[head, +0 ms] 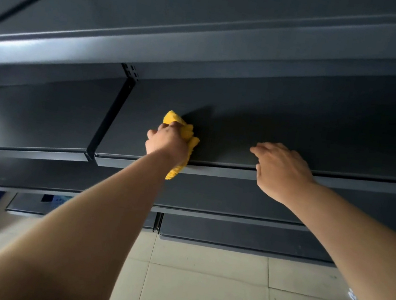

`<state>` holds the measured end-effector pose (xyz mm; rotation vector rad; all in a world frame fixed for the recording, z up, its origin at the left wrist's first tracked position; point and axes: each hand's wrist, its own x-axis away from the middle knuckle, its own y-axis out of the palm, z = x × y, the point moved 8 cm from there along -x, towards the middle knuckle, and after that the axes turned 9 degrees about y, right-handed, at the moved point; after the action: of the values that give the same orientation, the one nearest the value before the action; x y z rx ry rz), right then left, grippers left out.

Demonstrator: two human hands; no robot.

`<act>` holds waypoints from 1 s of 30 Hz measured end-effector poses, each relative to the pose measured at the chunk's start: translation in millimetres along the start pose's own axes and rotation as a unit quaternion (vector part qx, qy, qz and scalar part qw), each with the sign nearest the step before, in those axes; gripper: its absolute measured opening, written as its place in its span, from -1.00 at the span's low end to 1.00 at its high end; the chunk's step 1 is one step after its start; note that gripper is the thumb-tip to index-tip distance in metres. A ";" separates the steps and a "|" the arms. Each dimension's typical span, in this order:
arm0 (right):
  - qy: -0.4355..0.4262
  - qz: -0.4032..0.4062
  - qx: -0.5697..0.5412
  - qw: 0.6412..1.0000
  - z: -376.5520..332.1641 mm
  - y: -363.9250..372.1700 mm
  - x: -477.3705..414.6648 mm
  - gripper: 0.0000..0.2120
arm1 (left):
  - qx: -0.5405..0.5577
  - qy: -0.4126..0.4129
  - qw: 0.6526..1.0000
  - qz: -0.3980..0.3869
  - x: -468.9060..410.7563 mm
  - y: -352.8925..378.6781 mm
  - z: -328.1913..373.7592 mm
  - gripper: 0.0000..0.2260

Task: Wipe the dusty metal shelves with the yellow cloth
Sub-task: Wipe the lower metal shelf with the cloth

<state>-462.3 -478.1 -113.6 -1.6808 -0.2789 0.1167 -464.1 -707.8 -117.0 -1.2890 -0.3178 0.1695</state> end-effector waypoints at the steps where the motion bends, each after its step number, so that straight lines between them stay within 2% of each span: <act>1: 0.000 0.001 0.000 1.000 1.3 -1.8 0.2 -0.55 | 0.014 0.023 1.000 -0.004 3.0 3.9 12.0 -0.46; 3: 0.001 0.003 0.002 1.000 6.1 -6.5 0.2 -0.54 | 0.103 0.054 0.993 -0.016 8.7 10.4 35.6 -0.56; 4: 0.002 0.003 0.005 1.000 9.5 -8.7 0.2 -0.54 | 0.204 0.051 0.977 -0.031 11.7 13.3 46.3 -0.61; 7: 0.016 0.003 0.012 1.000 24.4 -15.5 1.1 -0.54 | 0.480 0.024 0.871 -0.101 19.9 21.5 78.2 -0.69; 8: 0.023 0.003 0.014 1.000 30.2 -17.3 1.9 -0.55 | 0.542 0.021 0.832 -0.122 20.7 23.0 88.0 -0.72; 9: 0.029 0.003 0.016 0.999 35.4 -18.6 2.8 -0.56 | 0.572 0.025 0.809 -0.133 21.2 23.5 95.1 -0.74; 10: 0.033 0.004 0.018 0.999 40.2 -19.6 3.9 -0.56 | 0.556 0.029 0.822 -0.121 19.8 19.3 97.3 -0.76; 11: 0.037 0.005 0.019 0.999 44.6 -20.4 4.8 -0.57 | 0.479 0.034 0.873 -0.081 15.9 12.6 94.2 -0.74; 12: 0.042 0.006 0.021 0.999 49.1 -21.0 5.8 -0.57 | 0.368 0.026 0.929 -0.010 10.1 3.1 85.8 -0.70; 13: 0.048 0.006 0.022 0.999 53.3 -21.4 6.8 -0.57 | 0.272 0.009 0.958 0.086 8.2 -12.5 75.8 -0.64; 14: 0.054 0.008 0.023 0.998 56.9 -21.5 7.8 -0.58 | 0.232 0.019 0.959 0.160 11.6 -26.8 74.4 -0.58; 15: 0.059 0.009 0.022 0.998 59.5 -21.3 8.6 -0.59 | 0.228 0.068 0.952 0.191 13.0 -32.8 80.7 -0.56; 16: 0.061 0.009 0.020 0.998 61.2 -20.5 9.4 -0.59 | 0.204 0.134 0.955 0.168 12.0 -30.0 93.2 -0.60; 18: 0.061 0.007 0.015 0.998 62.6 -19.0 10.9 -0.61 | 0.088 0.206 0.974 0.033 13.7 3.4 116.1 -0.65; 20: 0.059 0.009 0.012 0.998 65.0 -19.0 11.7 -0.63 | 0.036 0.173 0.983 -0.050 16.4 35.0 115.3 -0.57; 23: 0.066 0.008 0.017 0.998 76.1 -19.7 12.8 -0.63 | 0.069 0.153 0.986 -0.018 20.9 45.5 125.5 -0.57; 30: 0.145 0.011 0.033 0.989 143.6 -21.6 23.1 -0.60 | 0.028 0.253 0.967 -0.023 21.0 66.7 203.7 -0.58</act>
<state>-476.7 -331.8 -109.1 -1.6112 -0.0358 -0.1012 -506.9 -497.1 -128.8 -1.2214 0.0937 -0.1904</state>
